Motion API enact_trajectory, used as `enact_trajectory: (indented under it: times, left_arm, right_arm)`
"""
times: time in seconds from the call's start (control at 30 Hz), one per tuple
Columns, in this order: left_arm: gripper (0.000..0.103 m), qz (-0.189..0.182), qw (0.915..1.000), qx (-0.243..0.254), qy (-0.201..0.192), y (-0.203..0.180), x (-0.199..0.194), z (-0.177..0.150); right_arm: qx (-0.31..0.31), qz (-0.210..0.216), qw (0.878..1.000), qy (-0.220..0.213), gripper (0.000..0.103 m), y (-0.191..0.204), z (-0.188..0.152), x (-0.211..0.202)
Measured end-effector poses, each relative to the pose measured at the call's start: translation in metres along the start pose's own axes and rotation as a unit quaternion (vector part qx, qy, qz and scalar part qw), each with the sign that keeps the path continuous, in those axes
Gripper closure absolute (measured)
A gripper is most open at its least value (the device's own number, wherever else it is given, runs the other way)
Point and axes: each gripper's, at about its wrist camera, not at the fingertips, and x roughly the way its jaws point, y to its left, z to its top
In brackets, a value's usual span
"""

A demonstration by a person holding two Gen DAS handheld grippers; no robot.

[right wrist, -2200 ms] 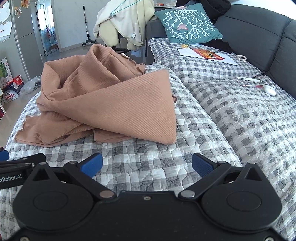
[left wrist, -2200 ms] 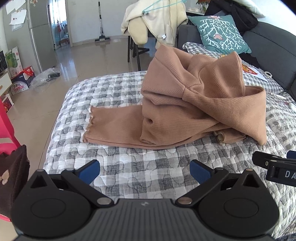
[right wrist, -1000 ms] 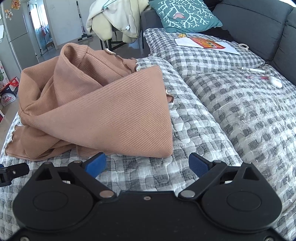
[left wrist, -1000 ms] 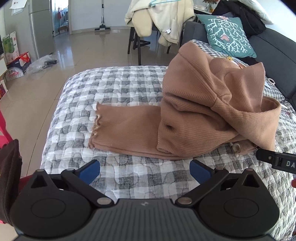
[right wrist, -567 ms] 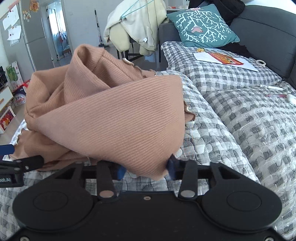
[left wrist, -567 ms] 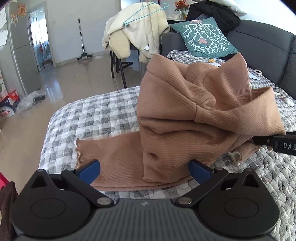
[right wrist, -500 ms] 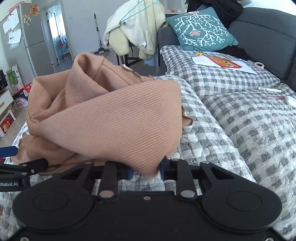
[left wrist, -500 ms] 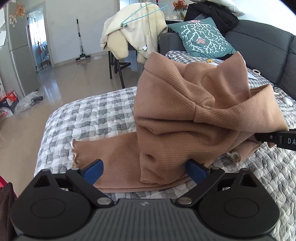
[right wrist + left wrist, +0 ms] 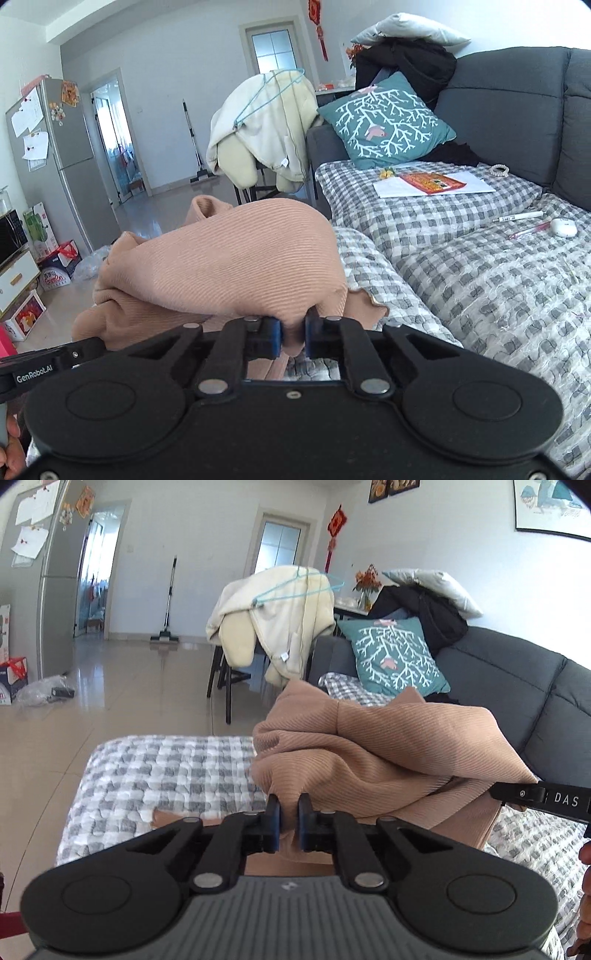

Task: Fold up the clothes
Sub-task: 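Grasp the tan top's fabric with the right gripper while the left gripper grasps another edge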

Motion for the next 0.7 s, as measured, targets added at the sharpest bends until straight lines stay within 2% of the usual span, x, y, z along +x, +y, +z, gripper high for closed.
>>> enact_trajectory:
  times: [0.1,0.2,0.33,0.47,0.57,0.63,0.7]
  left_arm:
    - [0.096,0.001,0.9995,0.013,-0.027,-0.002,-0.019,0.006]
    - [0.097,0.008,0.9993,0.021,-0.030,0.001,-0.026,0.008]
    - [0.097,0.018,0.9996,0.011,-0.017,0.013,-0.026,0.006]
    - [0.097,0.017,0.9998,0.001,0.004,0.026,-0.024,0.005]
    - [0.094,0.005,0.9992,-0.016,0.037,0.038,-0.019,0.003]
    - [0.091,0.000,0.9983,-0.021,0.055,0.045,-0.015,0.001]
    - [0.073,-0.001,0.9975,-0.024,0.067,0.050,-0.013,-0.001]
  right_arm:
    - [-0.006,0.013,1.000,-0.012,0.091,0.002,0.007,-0.016]
    - [-0.012,0.031,0.999,0.001,0.091,0.003,0.009,-0.028]
    - [-0.028,0.069,0.996,0.050,0.091,0.006,0.001,-0.038]
    - [-0.078,0.105,0.986,0.106,0.089,0.016,-0.013,-0.043]
    - [-0.100,0.108,0.983,0.112,0.075,0.019,-0.020,-0.050]
    - [-0.111,0.096,0.984,0.100,0.052,0.020,-0.022,-0.056]
    - [-0.115,0.085,0.986,0.087,0.042,0.019,-0.023,-0.059]
